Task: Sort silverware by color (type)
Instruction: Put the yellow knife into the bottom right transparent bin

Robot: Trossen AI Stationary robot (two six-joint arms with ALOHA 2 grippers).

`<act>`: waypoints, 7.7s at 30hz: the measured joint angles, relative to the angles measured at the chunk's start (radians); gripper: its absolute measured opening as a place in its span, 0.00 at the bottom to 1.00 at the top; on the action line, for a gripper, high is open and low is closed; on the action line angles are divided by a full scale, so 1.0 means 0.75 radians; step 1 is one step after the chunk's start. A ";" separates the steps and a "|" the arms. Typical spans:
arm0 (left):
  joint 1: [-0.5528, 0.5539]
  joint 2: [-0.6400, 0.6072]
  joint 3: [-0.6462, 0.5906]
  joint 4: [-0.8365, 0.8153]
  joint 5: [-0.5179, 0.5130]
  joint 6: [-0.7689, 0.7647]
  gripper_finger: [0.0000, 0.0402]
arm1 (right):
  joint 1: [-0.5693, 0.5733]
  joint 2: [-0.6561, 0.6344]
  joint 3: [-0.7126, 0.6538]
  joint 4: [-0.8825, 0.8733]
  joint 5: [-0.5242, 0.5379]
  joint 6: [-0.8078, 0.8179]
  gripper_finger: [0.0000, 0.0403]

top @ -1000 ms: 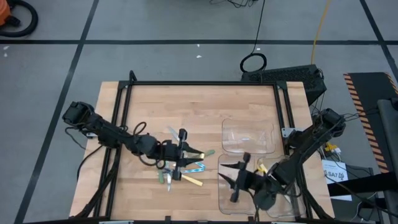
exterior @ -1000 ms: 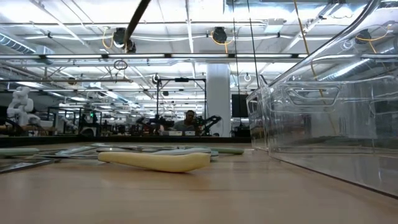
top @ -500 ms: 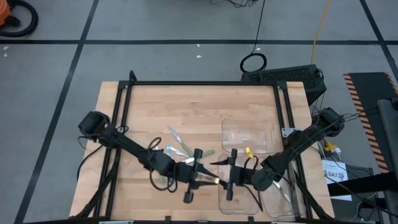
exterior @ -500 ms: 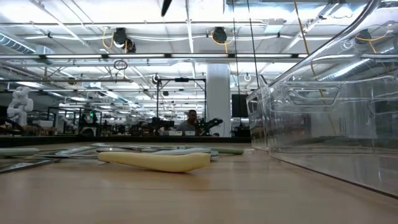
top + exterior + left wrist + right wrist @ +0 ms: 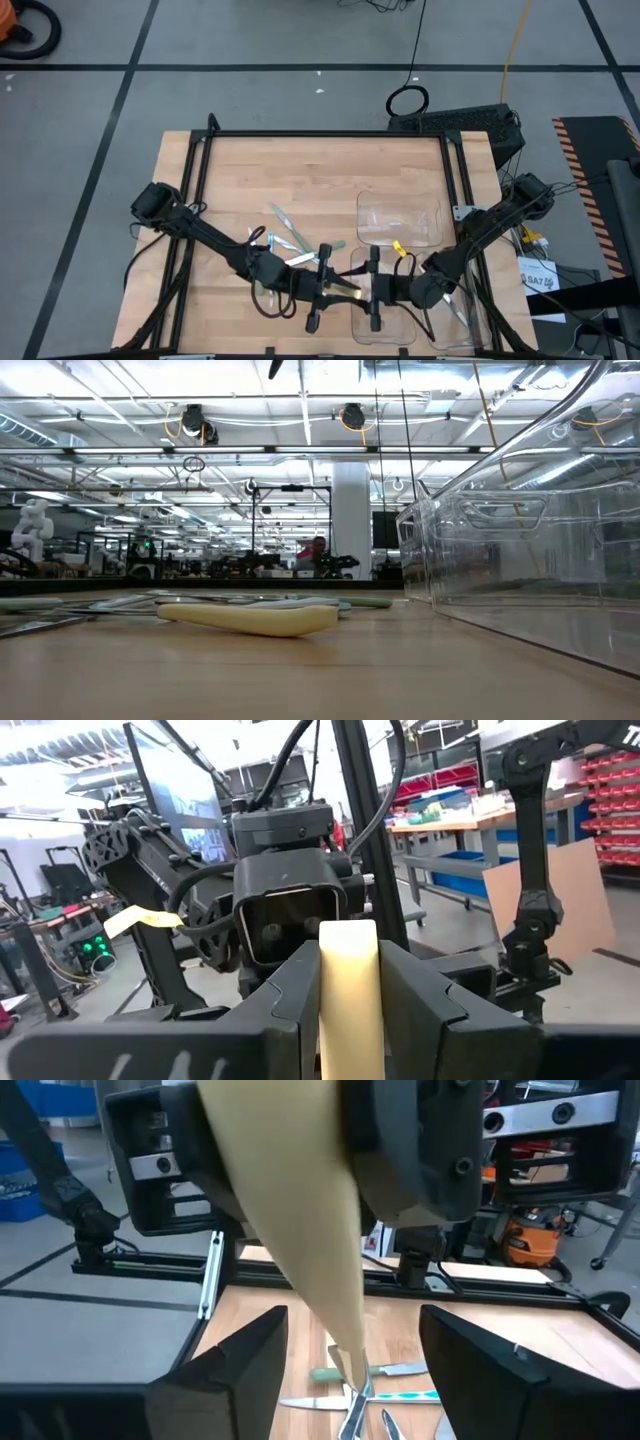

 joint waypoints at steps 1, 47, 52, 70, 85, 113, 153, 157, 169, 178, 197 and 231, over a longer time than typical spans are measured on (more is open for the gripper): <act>0.002 0.000 0.000 -0.003 0.000 -0.001 0.21 | 0.000 0.000 0.000 -0.001 0.000 -0.001 0.54; -0.033 -0.309 0.001 -0.823 -0.149 -0.153 0.02 | 0.118 -0.137 0.013 -0.381 0.250 0.077 0.02; -0.055 -0.412 0.001 -1.269 -0.207 -0.376 0.01 | 0.176 -0.206 0.013 -0.477 0.253 0.168 0.04; -0.027 -0.083 -0.001 -1.507 -0.058 -0.457 0.27 | 0.206 -0.220 0.013 -0.597 0.246 0.253 0.04; 0.041 0.157 0.000 -1.176 0.164 -0.410 0.52 | 0.217 -0.274 0.013 -0.628 0.241 0.247 0.04; 0.092 0.356 0.001 -0.843 0.306 -0.321 0.55 | 0.253 -0.278 0.013 -0.667 0.241 0.308 0.04; 0.093 0.206 -0.004 -0.998 0.241 -0.338 0.21 | 0.258 -0.278 0.012 -0.791 0.243 0.305 0.04; 0.071 0.109 -0.003 -0.932 0.243 -0.340 0.21 | 0.252 -0.278 0.012 -0.824 0.244 0.305 0.04; 0.006 -0.120 -0.001 -0.594 0.132 -0.245 0.21 | 0.203 -0.178 0.011 -0.813 0.318 0.316 0.04; 0.003 -0.108 -0.001 -0.224 0.097 -0.089 0.21 | 0.103 -0.051 0.011 -0.494 0.313 0.210 0.05; -0.023 0.123 -0.001 0.272 -0.003 0.096 0.21 | 0.092 -0.020 0.011 -0.186 0.059 -0.093 0.46; 0.001 0.118 0.001 0.176 0.003 0.066 0.31 | 0.066 -0.022 0.012 -0.062 0.001 -0.149 0.17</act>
